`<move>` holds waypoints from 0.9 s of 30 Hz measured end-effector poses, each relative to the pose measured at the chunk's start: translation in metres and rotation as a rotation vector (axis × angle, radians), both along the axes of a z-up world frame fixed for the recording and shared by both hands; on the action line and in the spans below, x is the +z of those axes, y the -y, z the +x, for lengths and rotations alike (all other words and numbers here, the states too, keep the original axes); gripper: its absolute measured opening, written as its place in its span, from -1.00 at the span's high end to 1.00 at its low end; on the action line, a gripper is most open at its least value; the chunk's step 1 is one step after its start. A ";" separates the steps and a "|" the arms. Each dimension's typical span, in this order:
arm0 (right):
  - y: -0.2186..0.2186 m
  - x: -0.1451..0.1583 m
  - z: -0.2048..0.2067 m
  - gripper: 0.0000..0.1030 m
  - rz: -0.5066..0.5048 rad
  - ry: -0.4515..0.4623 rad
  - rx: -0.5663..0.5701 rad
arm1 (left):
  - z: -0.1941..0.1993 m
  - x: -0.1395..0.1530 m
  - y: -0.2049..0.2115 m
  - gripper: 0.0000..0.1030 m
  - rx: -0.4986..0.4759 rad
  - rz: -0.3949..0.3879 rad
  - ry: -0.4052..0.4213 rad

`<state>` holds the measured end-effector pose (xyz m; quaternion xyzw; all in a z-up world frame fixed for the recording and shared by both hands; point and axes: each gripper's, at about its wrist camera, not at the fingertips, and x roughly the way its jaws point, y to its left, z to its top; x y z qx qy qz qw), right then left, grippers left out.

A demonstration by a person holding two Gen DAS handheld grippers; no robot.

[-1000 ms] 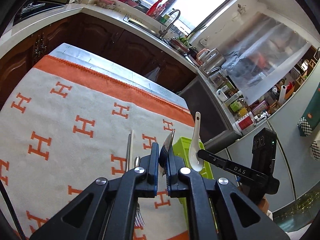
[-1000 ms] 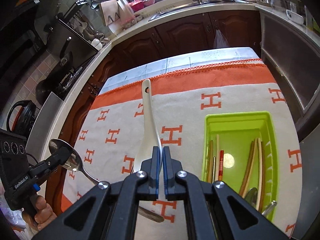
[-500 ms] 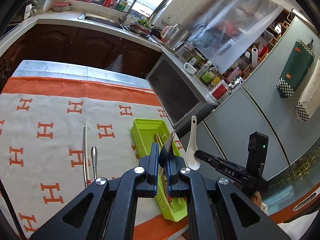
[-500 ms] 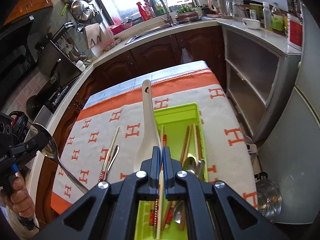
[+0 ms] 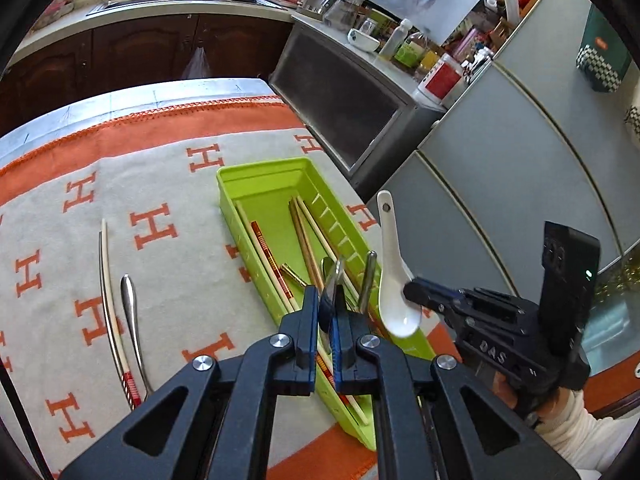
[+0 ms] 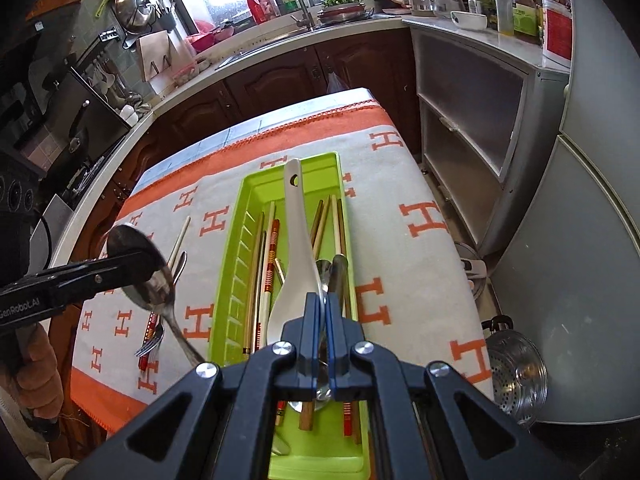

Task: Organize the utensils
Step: 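Lower the white ceramic spoon and silver spoon into the green tray and open both tools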

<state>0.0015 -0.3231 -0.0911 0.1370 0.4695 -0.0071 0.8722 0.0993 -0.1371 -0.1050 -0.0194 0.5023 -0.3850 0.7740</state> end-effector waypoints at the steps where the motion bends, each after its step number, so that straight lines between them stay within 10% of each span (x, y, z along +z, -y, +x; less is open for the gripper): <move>1: -0.001 -0.003 0.000 0.95 -0.005 -0.006 0.003 | 0.003 -0.003 0.005 0.93 0.000 0.009 0.004; 13: -0.015 -0.026 0.009 0.95 -0.063 -0.071 0.044 | 0.014 -0.021 0.014 0.41 0.089 0.052 0.032; 27: -0.028 -0.033 0.045 0.88 -0.101 -0.123 0.054 | 0.000 -0.018 -0.079 -0.10 0.328 0.084 0.040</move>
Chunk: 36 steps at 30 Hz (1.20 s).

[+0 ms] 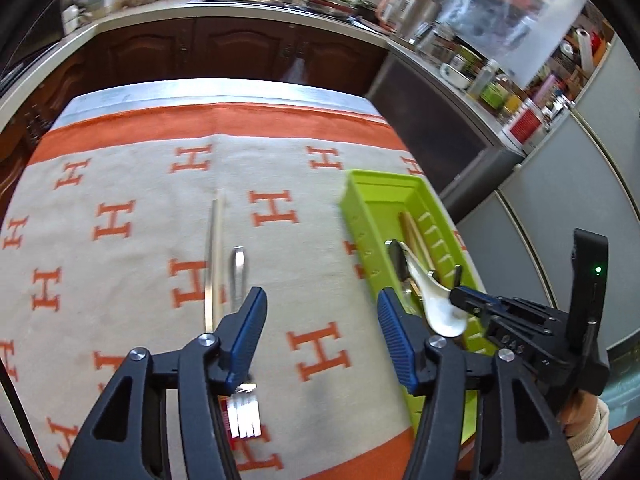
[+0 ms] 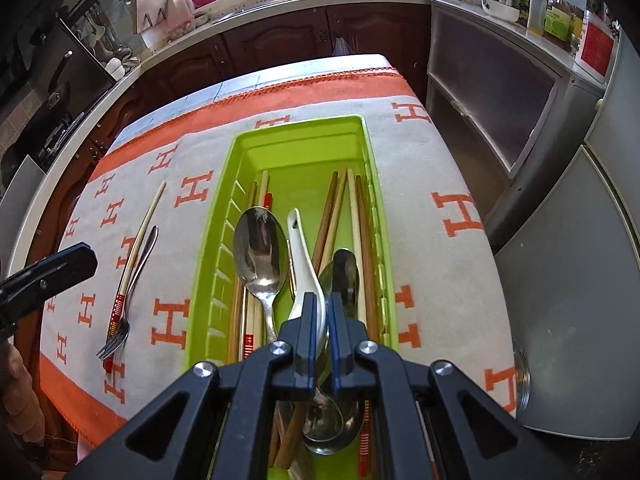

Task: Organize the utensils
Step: 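Lower the white ceramic spoon and silver spoon into the green tray and open both tools, then move both tools back over the fork and remaining chopsticks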

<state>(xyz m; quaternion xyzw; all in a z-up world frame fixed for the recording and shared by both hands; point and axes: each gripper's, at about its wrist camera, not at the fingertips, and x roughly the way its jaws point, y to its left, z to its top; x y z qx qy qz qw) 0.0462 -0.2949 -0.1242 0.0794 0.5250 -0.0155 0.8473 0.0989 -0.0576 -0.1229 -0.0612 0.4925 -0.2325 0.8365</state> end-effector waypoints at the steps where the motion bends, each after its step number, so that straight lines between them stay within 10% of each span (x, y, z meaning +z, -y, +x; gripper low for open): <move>1: -0.001 0.002 -0.001 0.87 -0.002 0.002 0.000 | -0.001 0.000 -0.008 -0.11 0.020 0.004 0.002; 36: -0.069 0.028 -0.034 0.87 0.126 0.030 0.082 | -0.047 -0.013 -0.070 -0.42 0.121 0.182 0.016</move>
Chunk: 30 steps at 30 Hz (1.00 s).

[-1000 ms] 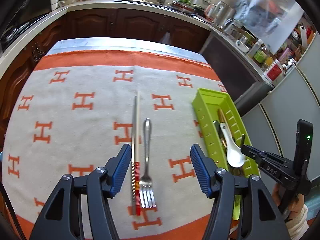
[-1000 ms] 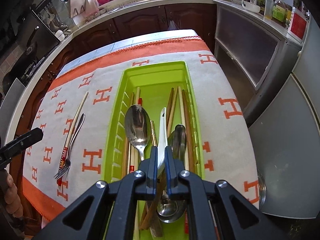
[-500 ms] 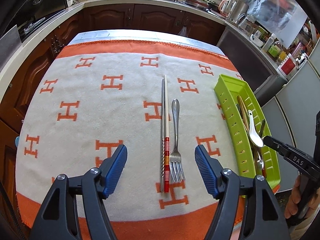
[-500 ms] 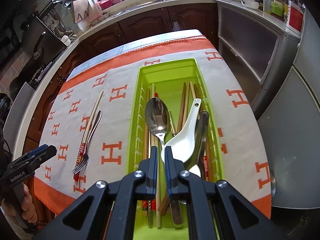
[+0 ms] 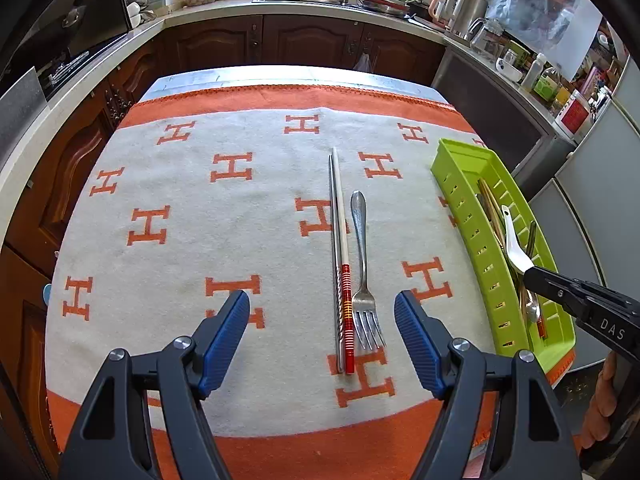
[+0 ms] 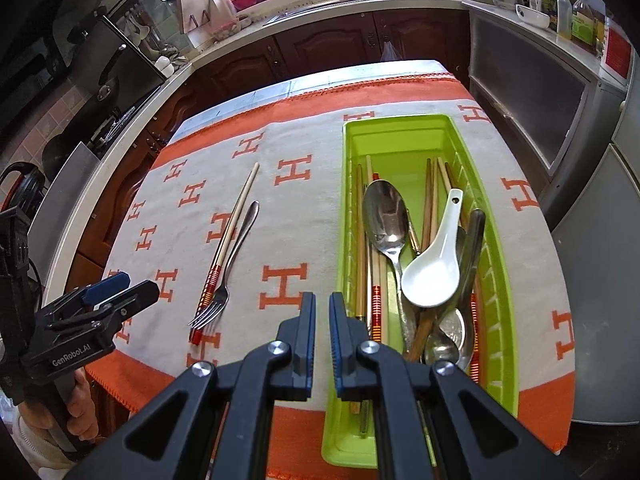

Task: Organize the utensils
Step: 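Move both tools back over the fork and remaining chopsticks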

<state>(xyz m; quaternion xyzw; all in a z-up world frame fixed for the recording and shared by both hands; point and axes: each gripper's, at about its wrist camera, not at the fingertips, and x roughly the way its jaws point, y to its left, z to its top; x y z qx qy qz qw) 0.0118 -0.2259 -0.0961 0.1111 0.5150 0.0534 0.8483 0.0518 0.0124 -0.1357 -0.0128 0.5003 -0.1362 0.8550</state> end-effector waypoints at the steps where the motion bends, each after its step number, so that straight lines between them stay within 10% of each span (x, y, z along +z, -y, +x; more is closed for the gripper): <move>1: -0.003 0.000 0.001 0.87 0.004 -0.002 0.005 | 0.001 -0.001 -0.001 -0.42 0.001 -0.002 -0.001; 30: -0.054 -0.040 0.030 0.87 0.037 -0.095 0.126 | 0.050 -0.062 0.012 -0.30 0.005 0.096 -0.089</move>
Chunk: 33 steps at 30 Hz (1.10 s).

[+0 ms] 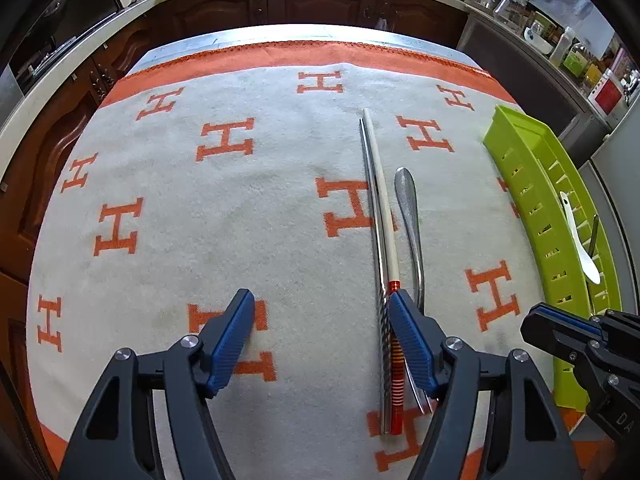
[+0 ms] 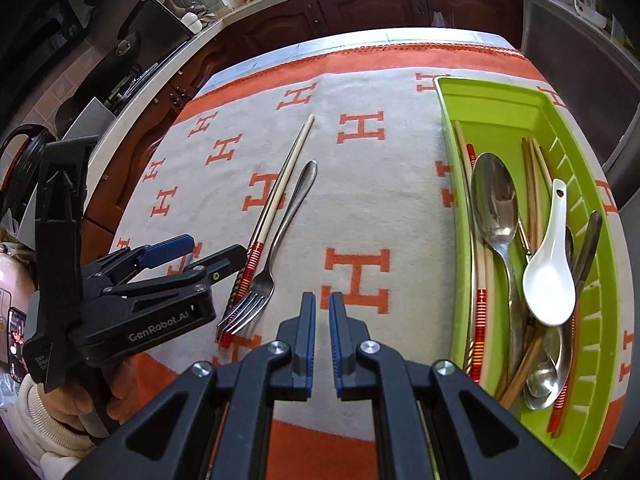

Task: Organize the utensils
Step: 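Move both tools back over the fork and remaining chopsticks, then grasp the silver fork with the right tool while the left tool grasps a silver chopstick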

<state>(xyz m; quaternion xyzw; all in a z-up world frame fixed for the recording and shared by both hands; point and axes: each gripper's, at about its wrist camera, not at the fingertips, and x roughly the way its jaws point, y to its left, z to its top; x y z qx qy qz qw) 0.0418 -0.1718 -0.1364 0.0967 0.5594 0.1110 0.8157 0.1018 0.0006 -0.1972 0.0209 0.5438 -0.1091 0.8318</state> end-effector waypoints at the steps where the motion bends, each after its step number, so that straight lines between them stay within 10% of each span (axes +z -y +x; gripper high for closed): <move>1: 0.000 -0.001 0.000 0.87 0.001 -0.001 0.000 | 0.002 -0.002 0.001 -0.30 -0.001 0.007 -0.002; 12: 0.003 -0.006 0.003 0.87 0.015 -0.013 -0.003 | 0.012 -0.005 0.014 -0.23 -0.021 0.077 0.027; 17: 0.003 -0.007 0.005 0.87 0.014 -0.018 -0.004 | 0.015 -0.001 0.022 0.83 -0.070 0.060 0.045; 33: -0.032 -0.018 0.034 0.87 0.061 -0.050 0.059 | -0.007 0.015 -0.047 0.92 0.064 -0.141 0.062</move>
